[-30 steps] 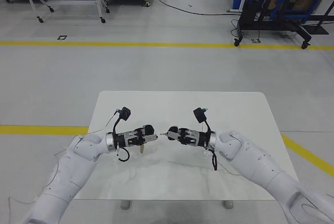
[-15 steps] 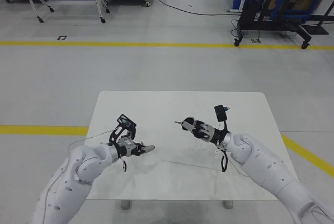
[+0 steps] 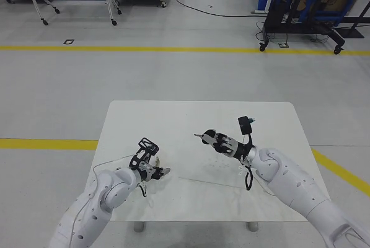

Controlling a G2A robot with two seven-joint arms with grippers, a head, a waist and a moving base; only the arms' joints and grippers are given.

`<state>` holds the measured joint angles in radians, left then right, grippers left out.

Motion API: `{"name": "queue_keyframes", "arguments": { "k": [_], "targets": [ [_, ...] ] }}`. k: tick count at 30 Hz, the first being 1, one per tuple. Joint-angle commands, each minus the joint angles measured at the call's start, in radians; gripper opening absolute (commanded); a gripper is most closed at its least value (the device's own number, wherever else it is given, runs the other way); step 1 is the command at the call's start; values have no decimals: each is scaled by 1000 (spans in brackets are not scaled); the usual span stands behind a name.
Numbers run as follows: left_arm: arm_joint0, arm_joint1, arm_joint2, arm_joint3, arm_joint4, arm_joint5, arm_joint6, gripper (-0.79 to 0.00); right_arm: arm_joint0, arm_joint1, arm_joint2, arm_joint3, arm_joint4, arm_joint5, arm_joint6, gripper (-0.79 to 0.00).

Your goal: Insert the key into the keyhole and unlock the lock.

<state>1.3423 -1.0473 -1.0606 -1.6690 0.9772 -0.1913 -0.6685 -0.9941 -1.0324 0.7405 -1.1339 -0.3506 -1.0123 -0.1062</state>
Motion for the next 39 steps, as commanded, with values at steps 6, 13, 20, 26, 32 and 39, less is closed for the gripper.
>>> {"name": "queue_keyframes", "arguments": {
  "k": [6,13,20,26,32,39],
  "targets": [
    [-32,-10,21,56,8,4,23,-465,0,0,0,0,0,0,0,-785],
    [-53,-20,31,85,14,37,38,-542,0,0,0,0,0,0,0,-785],
    [-79,-30,45,120,16,49,35,-785,0,0,0,0,0,0,0,-785],
    [-73,-33,45,125,37,46,57,-785,0,0,0,0,0,0,0,-785],
    [-75,-37,47,131,43,45,56,-785,0,0,0,0,0,0,0,-785],
    [-62,-37,35,117,54,58,55,-366,0,0,0,0,0,0,0,-785]
  ]
}}
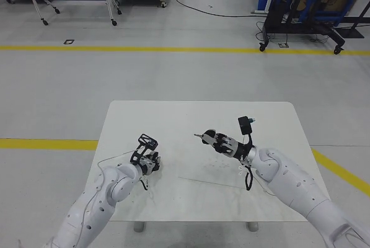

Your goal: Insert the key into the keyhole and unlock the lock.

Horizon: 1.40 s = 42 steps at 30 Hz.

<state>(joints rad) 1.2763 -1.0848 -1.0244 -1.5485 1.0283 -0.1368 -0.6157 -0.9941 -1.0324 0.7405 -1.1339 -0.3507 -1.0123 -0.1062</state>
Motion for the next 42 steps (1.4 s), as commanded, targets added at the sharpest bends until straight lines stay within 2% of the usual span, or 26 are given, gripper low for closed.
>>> {"name": "queue_keyframes", "arguments": {
  "k": [1,7,11,12,13,20,27,34,42],
  "targets": [
    [8,0,-5,-6,1,3,4,-339,0,0,0,0,0,0,0,-785],
    [31,4,-28,-29,6,-1,6,-431,0,0,0,0,0,0,0,-785],
    [42,5,-38,-42,12,-4,2,-668,0,0,0,0,0,0,0,-785],
    [45,6,-40,-45,14,-6,0,-748,0,0,0,0,0,0,0,-785],
    [48,6,-43,-49,16,-7,-1,-785,0,0,0,0,0,0,0,-785],
    [75,9,-55,-63,42,-11,-3,-785,0,0,0,0,0,0,0,-785],
    [58,1,-43,-57,51,16,-1,-785,0,0,0,0,0,0,0,-785],
    [35,-11,-56,-27,-112,-63,66,-785,0,0,0,0,0,0,0,-785],
    [35,-11,-56,-27,-112,-63,66,-785,0,0,0,0,0,0,0,-785]
  ]
}}
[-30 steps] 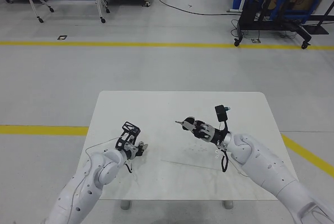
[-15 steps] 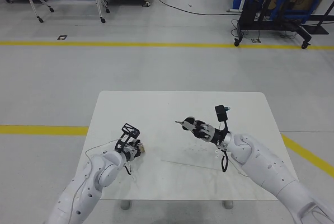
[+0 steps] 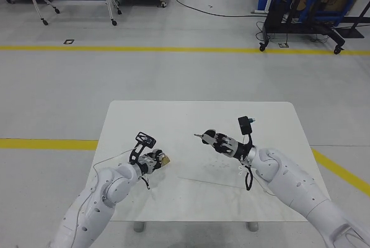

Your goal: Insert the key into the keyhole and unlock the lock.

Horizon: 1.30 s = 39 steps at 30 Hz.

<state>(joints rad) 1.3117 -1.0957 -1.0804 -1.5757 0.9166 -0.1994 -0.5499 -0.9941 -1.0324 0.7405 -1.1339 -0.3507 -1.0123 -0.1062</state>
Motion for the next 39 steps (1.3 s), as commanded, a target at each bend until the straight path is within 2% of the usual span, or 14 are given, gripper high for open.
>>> {"name": "queue_keyframes", "arguments": {
  "k": [1,3,5,7,10,15,16,18,19,29,33,35,39],
  "targets": [
    [0,0,0,0,0,0,0,-785,0,0,0,0,0,0,0,-785],
    [5,-2,0,4,-21,10,-1,-785,-12,-2,3,-28,-13,39,10,-785],
    [-14,-9,-13,24,-166,40,-67,-785,-21,-6,3,-49,-10,66,20,-785],
    [-78,-18,-32,70,-322,123,-197,-785,-22,-11,5,-60,-25,114,33,-785],
    [-180,-32,-31,143,-514,247,-397,-785,-29,-20,6,-74,-11,110,27,-785],
    [-278,-51,-19,262,-720,300,-535,-785,-24,-37,-1,-77,-29,136,37,-785],
    [-296,-54,-28,297,-768,312,-548,-785,-23,-40,0,-76,-36,140,36,-785],
    [-319,-58,-26,338,-812,275,-574,-785,-26,-46,0,-85,-33,86,19,-785],
    [-319,-58,-26,338,-812,275,-574,-785,-28,-47,1,-83,-23,55,12,-785],
    [-311,-61,-26,356,-853,295,-566,-785,-32,-48,3,-84,-22,71,13,-785],
    [-385,-76,-29,490,-1062,426,-722,-785,-41,-50,18,-103,-29,91,35,-785],
    [-441,-85,-7,567,-1102,494,-786,-785,-43,-50,31,-111,-45,100,37,-785],
    [-504,-110,33,690,-1198,527,-833,-785,-62,-50,57,-129,-85,131,23,-785]
  ]
}}
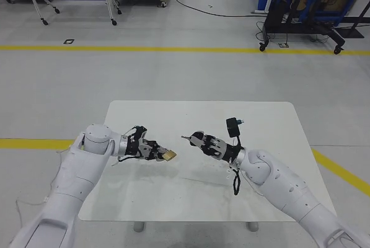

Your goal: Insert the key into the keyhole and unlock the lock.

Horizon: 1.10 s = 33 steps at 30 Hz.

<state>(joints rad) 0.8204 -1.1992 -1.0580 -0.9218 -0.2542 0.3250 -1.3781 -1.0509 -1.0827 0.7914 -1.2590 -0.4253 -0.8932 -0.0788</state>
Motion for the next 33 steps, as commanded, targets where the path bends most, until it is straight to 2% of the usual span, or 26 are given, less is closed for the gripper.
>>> {"name": "queue_keyframes", "arguments": {
  "k": [1,4,7,13,24,27,33],
  "targets": [
    [-22,-14,18,64,-55,2,-4,-785,-11,0,12,-10,-19,23,-9,-785],
    [-29,-37,11,125,-168,-51,79,-785,-32,-3,30,-26,-25,63,-33,-785],
    [-24,-53,13,139,-224,-158,147,-785,-58,-8,44,-47,24,100,-61,-785],
    [-17,-71,9,152,-313,-287,178,-785,-96,-14,84,-75,106,178,-94,-785],
    [-15,-74,11,157,-322,-289,182,-785,-96,-14,84,-75,106,178,-94,-785],
    [18,-68,-10,142,-323,-309,256,-785,-107,-17,81,-86,127,189,-79,-785],
    [71,-53,-47,91,-340,-310,266,-785,-167,-33,66,-173,112,422,-92,-785]
  ]
}}
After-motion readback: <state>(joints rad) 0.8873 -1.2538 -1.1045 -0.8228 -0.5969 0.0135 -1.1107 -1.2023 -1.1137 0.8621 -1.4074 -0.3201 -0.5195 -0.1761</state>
